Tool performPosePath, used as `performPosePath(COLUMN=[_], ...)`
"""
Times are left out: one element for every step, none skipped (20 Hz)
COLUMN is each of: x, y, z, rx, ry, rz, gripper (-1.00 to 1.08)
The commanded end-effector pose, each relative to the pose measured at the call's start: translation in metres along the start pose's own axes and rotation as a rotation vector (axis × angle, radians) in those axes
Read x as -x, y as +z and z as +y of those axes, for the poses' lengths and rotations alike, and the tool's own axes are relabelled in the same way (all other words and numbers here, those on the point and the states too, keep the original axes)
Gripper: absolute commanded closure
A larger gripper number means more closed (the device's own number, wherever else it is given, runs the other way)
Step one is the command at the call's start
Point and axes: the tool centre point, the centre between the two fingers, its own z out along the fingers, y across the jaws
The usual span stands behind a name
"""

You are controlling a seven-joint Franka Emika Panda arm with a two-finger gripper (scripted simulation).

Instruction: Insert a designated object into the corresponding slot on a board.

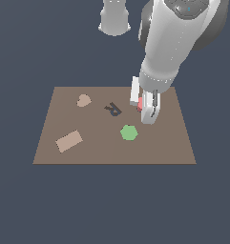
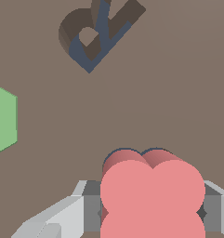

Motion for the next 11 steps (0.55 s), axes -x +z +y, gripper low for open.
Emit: performPosePath(x=[0.0001,0.0001,0.0001,0.0001,0.0001,0.0001,0.0001,0.0001,0.0001,0.0001,0.0001], y=[0.003,0.003,0.003,0.003,0.003,0.003,0.003,0.003,0.003,0.003,0.003], z=[0.0,0.0,0.0,0.0,0.0,0.0,0.0,0.0,0.0,0.0,0.0], rx=[0.0,0.0,0.0,0.0,0.0,0.0,0.0,0.0,0.0,0.0,0.0], ry=[0.0,0.0,0.0,0.0,0.0,0.0,0.0,0.0,0.0,0.0,0.0], rz=[-0.001,-0.001,-0.001,-0.001,-0.001,-0.001,-0.001,-0.001,-0.001,-0.001,-0.001], gripper=[1.08,-0.92,-0.92,-0.92,-0.92,-0.92,-0.92,-0.92,-0.92,-0.92,-0.92])
